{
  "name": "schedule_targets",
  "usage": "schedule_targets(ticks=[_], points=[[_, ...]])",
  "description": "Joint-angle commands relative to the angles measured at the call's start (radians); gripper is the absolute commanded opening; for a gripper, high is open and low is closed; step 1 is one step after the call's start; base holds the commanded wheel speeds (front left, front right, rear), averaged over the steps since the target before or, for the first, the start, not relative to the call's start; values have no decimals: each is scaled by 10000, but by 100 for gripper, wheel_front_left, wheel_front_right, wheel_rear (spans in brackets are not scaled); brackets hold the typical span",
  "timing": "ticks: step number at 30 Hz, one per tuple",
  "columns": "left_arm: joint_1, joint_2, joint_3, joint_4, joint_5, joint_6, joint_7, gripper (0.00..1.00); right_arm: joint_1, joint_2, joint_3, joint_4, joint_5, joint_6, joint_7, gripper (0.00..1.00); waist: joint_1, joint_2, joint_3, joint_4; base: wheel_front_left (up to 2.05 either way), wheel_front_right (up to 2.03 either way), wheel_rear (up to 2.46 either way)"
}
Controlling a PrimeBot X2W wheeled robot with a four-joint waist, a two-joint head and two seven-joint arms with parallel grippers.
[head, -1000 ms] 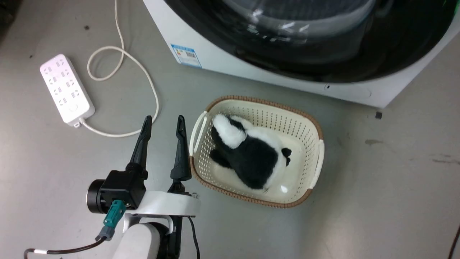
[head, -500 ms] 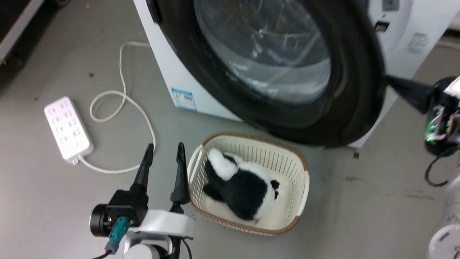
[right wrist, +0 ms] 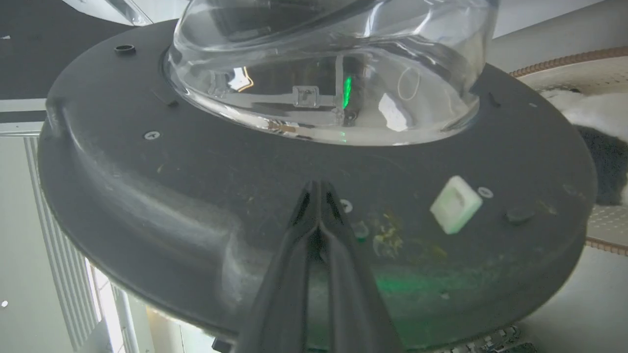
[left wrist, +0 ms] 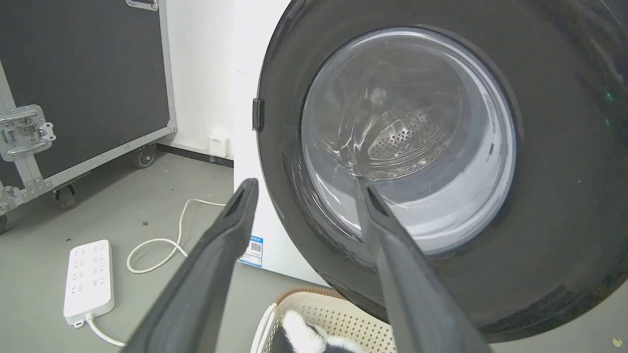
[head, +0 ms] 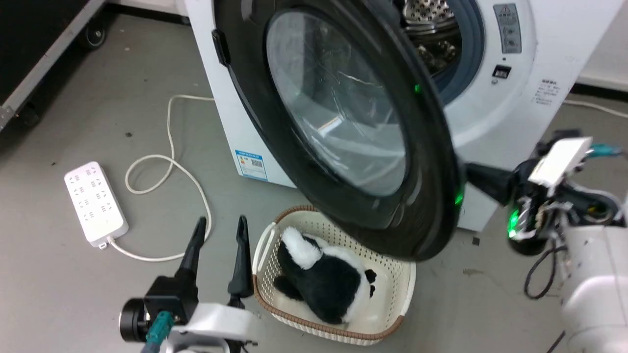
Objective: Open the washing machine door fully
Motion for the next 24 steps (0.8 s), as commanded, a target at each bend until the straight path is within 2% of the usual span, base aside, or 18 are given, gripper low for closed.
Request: schedule_targets(ticks=[1,3,4,5,6,7,8,9,10,11,17,24], points=[[335,12,1,217,-4,-141,-55,100,744,65,1094,-55,1132,10,-100,0,1,-1,-278,101,0,0,0],[480,12,-6,338,-51,-195,-55,100,1145,65,1908,-216,1973,10,-203,0,1,-1,-432,148,0,0,0],[480,12,-6,338,-51,-195,-55,100,1145,65,1908,-216,1973,10,-203,0,1,-1,-432,148,0,0,0],[631,12,-16,475,-88,-253,-55,100,1585,65,2801,-458,2840,10,-352,0,1,-1,-569,200,0,0,0],[631,12,-16,475,-88,-253,-55,100,1585,65,2801,-458,2840,10,-352,0,1,-1,-569,200,0,0,0],[707,12,-35,557,-112,-285,-55,100,1821,65,3273,-609,3278,10,-451,0,1,-1,-628,230,0,0,0],[829,12,-90,715,-132,-375,-55,100,2305,65,4242,-973,4103,10,-728,0,1,-1,-725,293,0,0,0],[829,12,-90,715,-132,-375,-55,100,2305,65,4242,-973,4103,10,-728,0,1,-1,-725,293,0,0,0],[916,12,-118,848,-144,-438,-55,100,2776,66,5184,-1392,4805,10,-1096,0,1,-1,-789,353,0,0,0],[916,12,-118,848,-144,-438,-55,100,2776,66,5184,-1392,4805,10,-1096,0,1,-1,-789,353,0,0,0],[988,12,-192,1155,-188,-601,-55,100,3590,66,7201,-2319,6251,10,-2432,0,1,-1,-835,503,0,0,0],[940,12,-196,1216,-271,-558,-55,100,3731,58,8010,-2561,6772,10,-3325,0,1,-1,-843,464,0,0,0]])
